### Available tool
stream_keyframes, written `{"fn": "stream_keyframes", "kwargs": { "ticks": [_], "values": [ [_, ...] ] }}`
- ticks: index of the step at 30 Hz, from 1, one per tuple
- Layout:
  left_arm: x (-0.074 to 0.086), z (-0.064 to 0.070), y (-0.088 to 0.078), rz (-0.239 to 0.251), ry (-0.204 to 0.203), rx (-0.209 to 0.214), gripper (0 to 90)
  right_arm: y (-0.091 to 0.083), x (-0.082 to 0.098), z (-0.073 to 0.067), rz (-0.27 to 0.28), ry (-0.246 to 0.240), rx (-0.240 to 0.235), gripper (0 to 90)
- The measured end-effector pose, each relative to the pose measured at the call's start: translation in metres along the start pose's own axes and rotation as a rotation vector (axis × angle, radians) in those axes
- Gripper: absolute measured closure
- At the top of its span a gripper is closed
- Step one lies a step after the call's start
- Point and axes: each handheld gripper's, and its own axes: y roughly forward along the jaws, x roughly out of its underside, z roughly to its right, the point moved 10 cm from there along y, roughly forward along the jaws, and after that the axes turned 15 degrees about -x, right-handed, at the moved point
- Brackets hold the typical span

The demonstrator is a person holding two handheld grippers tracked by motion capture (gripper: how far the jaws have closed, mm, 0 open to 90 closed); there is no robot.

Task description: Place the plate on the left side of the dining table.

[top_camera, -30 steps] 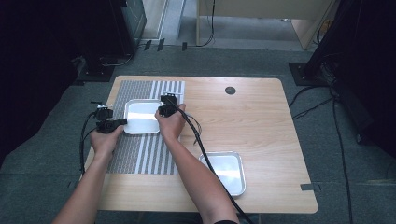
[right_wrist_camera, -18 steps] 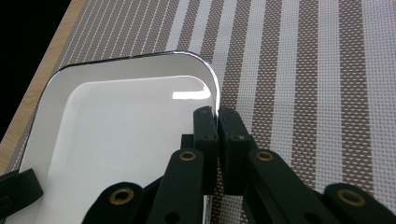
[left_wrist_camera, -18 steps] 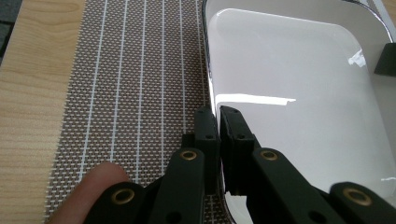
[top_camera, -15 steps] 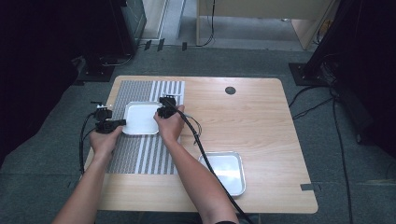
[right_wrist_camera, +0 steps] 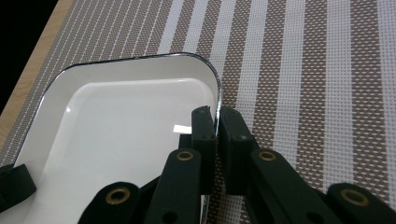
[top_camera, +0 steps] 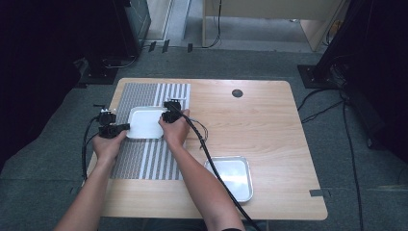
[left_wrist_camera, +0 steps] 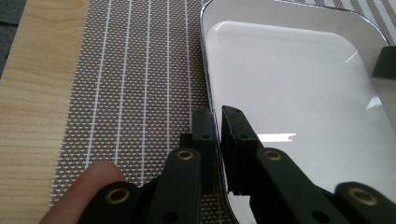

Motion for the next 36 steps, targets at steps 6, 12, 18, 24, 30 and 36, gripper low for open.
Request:
{"fn": "stream_keyframes", "kwargs": {
  "ticks": [6,12,18,24,30,36],
  "values": [
    [-0.007,-0.005,-0.008,0.072,-0.044,-0.011,64.3,-0.002,-0.004,-0.005,0.042,-0.018,-0.058,67.4],
    [-0.008,-0.007,-0.015,0.084,-0.061,-0.013,43.4,-0.014,-0.014,-0.011,0.129,-0.047,-0.112,55.5],
    [-0.006,0.002,-0.027,0.109,-0.062,0.041,32.1,-0.025,-0.013,-0.022,0.112,-0.156,-0.098,45.6],
    [-0.007,0.011,-0.042,0.151,-0.048,0.06,21.7,-0.038,-0.009,-0.026,0.078,-0.229,-0.117,37.4],
    [-0.003,0.022,-0.058,0.172,-0.038,0.089,17.6,-0.062,-0.005,-0.027,0.071,-0.31,-0.136,32.5],
    [0.004,0.028,-0.072,0.197,-0.033,0.101,14.6,-0.089,-0.003,-0.018,0.083,-0.333,-0.156,30.5]
  ]
}}
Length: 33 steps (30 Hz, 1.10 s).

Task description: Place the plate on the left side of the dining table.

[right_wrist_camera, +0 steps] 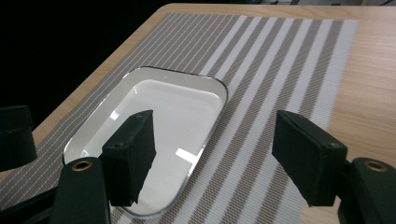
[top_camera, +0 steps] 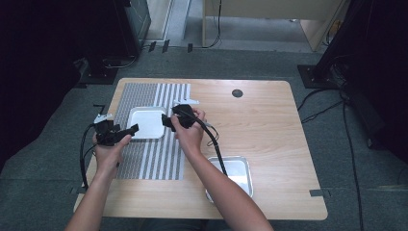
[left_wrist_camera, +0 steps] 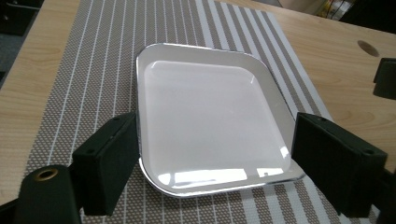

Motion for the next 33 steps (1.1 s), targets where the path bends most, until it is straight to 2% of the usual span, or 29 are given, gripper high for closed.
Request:
{"fn": "stream_keyframes", "kwargs": {
  "ticks": [3,6,11,13,18,22,25,33],
  "values": [
    [0.002,0.003,-0.004,0.002,0.001,0.004,13.0,-0.01,0.001,0.003,0.005,-0.006,-0.004,29.8],
    [0.004,0.005,-0.011,0.019,-0.004,-0.012,11.0,-0.029,0.002,0.009,0.017,-0.019,0.0,29.2],
    [0.007,0.006,-0.015,0.021,-0.009,-0.044,10.2,-0.046,0.005,0.013,0.018,-0.027,-0.01,28.5],
    [0.01,0.01,-0.016,0.023,-0.006,-0.05,10.2,-0.058,0.008,0.016,0.02,-0.052,0.002,28.4],
    [0.014,0.016,-0.02,0.029,0.001,-0.035,10.2,-0.074,0.01,0.021,0.028,-0.063,0.015,28.4],
    [0.021,0.019,-0.028,0.026,0.007,-0.041,10.2,-0.092,0.014,0.026,0.036,-0.064,0.019,28.4],
    [0.024,0.022,-0.03,0.026,0.011,-0.037,10.2,-0.099,0.015,0.028,0.038,-0.07,0.022,28.4],
    [0.03,0.036,-0.049,0.064,0.039,-0.012,10.2,-0.134,0.023,0.035,0.056,-0.075,0.027,28.5]
  ]
}}
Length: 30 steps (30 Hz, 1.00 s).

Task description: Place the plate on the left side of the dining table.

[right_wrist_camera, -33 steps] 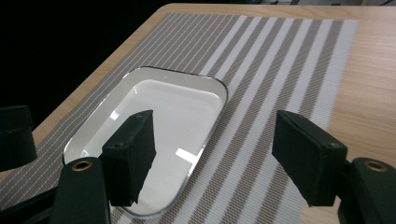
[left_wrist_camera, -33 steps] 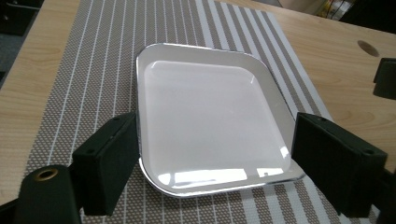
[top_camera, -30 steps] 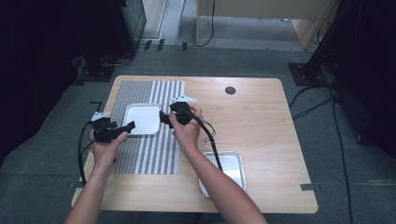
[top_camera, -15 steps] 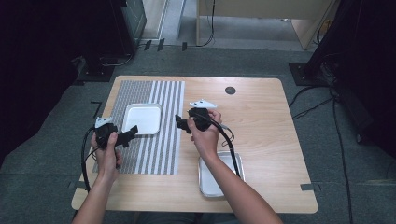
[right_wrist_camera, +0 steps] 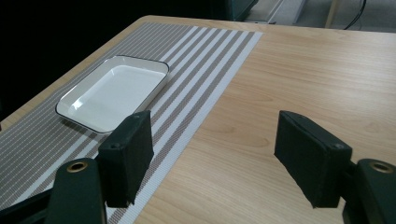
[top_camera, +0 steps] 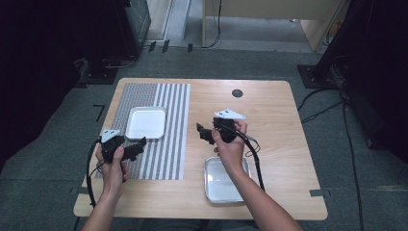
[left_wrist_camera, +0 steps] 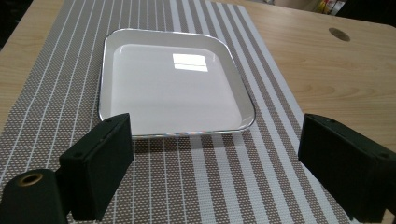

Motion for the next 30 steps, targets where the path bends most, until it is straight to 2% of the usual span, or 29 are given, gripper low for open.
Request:
{"fn": "stream_keyframes", "kwargs": {
  "ticks": [4,9,15,16,22,28,30],
  "values": [
    [0.0,0.005,-0.009,0.016,0.012,0.01,10.2,-0.016,0.002,0.005,0.013,-0.008,0.011,28.4],
    [0.0,0.008,-0.02,0.04,0.001,0.015,10.2,-0.032,0.006,0.01,0.019,-0.02,0.022,28.4],
    [0.01,0.013,-0.03,0.049,0.006,0.023,10.2,-0.058,0.017,0.018,0.023,-0.041,0.048,28.2],
    [0.01,0.013,-0.03,0.049,0.006,0.023,10.2,-0.058,0.017,0.018,0.023,-0.041,0.048,28.2],
    [0.021,0.014,-0.036,0.055,0.02,0.024,10.2,-0.087,0.028,0.031,0.045,-0.018,0.07,28.2],
    [0.029,0.015,-0.046,0.082,0.031,0.028,10.1,-0.106,0.038,0.043,0.053,-0.006,0.091,28.1],
    [0.032,0.015,-0.049,0.095,0.04,0.024,10.1,-0.119,0.046,0.051,0.055,0.007,0.105,28.0]
  ]
}}
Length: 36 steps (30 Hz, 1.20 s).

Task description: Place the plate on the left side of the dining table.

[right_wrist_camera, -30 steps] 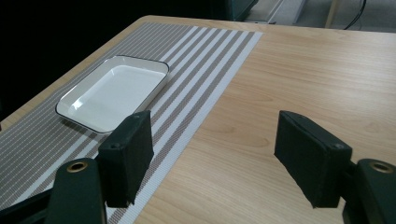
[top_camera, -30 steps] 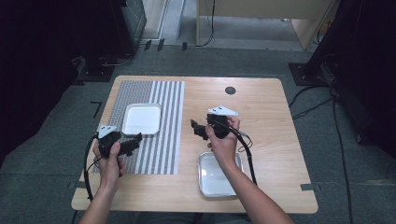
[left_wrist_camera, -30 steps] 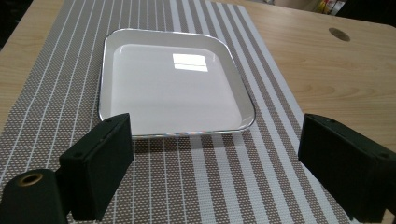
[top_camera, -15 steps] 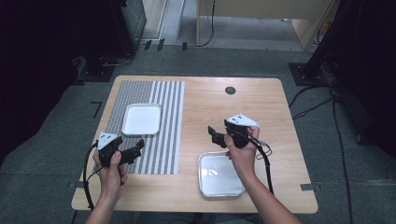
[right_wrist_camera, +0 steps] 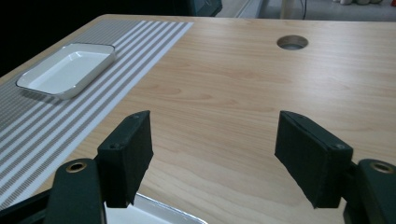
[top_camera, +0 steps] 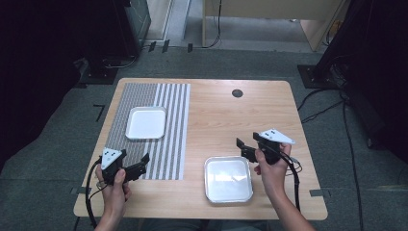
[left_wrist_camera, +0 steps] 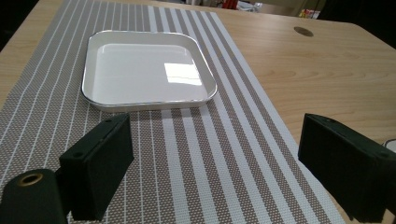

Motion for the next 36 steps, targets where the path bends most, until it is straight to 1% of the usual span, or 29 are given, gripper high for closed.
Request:
{"fn": "stream_keyframes", "kwargs": {
  "ticks": [1,2,3,4,5,6,7,12,16,18,19,20,22,24,29,31,32,33,36],
  "values": [
    [0.001,0.0,-0.001,0.001,0.003,0.002,10.1,-0.004,0.002,0.004,0.0,0.002,0.006,28.0],
    [0.001,0.0,-0.001,0.001,0.003,0.002,10.1,-0.004,0.002,0.004,0.0,0.002,0.006,28.0],
    [0.003,-0.003,-0.002,0.007,0.004,-0.004,10.1,-0.012,0.006,0.01,0.005,0.012,0.016,28.0],
    [0.003,-0.003,-0.002,0.007,0.004,-0.004,10.1,-0.017,0.008,0.013,0.008,0.018,0.024,28.0],
    [0.005,-0.006,-0.003,0.013,0.002,-0.007,10.1,-0.021,0.01,0.016,0.012,0.02,0.03,28.0],
    [0.005,-0.006,-0.003,0.013,0.002,-0.007,10.1,-0.025,0.012,0.019,0.017,0.022,0.034,28.0],
    [0.008,-0.011,-0.002,0.019,0.003,-0.018,10.1,-0.029,0.014,0.022,0.022,0.03,0.039,28.1],
    [0.021,-0.026,0.002,0.0,0.007,-0.051,10.1,-0.044,0.028,0.034,0.027,0.046,0.062,28.1],
    [0.026,-0.035,0.002,-0.004,0.011,-0.067,10.1,-0.056,0.039,0.044,0.028,0.055,0.084,28.0],
    [0.026,-0.037,0.002,-0.004,0.01,-0.065,10.1,-0.062,0.044,0.05,0.029,0.061,0.096,28.0],
    [0.028,-0.039,0.002,-0.003,0.012,-0.063,10.1,-0.065,0.046,0.053,0.029,0.069,0.101,28.0],
    [0.028,-0.039,0.002,-0.003,0.012,-0.063,10.1,-0.065,0.046,0.053,0.029,0.069,0.101,28.0],
    [0.031,-0.042,0.002,-0.003,0.017,-0.061,9.8,-0.072,0.054,0.06,0.025,0.082,0.118,28.0],
    [0.035,-0.046,0.002,-0.007,0.026,-0.063,9.2,-0.076,0.06,0.065,0.02,0.083,0.127,28.0],
    [0.041,-0.054,0.003,-0.018,0.036,-0.084,9.2,-0.088,0.073,0.076,0.014,0.095,0.156,28.0],
    [0.045,-0.058,0.003,-0.022,0.051,-0.099,8.5,-0.093,0.078,0.081,0.013,0.106,0.167,28.0],
    [0.045,-0.058,0.003,-0.022,0.051,-0.099,8.5,-0.093,0.078,0.081,0.013,0.106,0.167,28.0],
    [0.048,-0.062,0.004,-0.029,0.052,-0.104,8.4,-0.099,0.084,0.087,0.011,0.116,0.179,28.0],
    [0.051,-0.068,0.006,-0.037,0.051,-0.12,8.4,-0.108,0.092,0.094,0.006,0.128,0.199,28.0]
  ]
}}
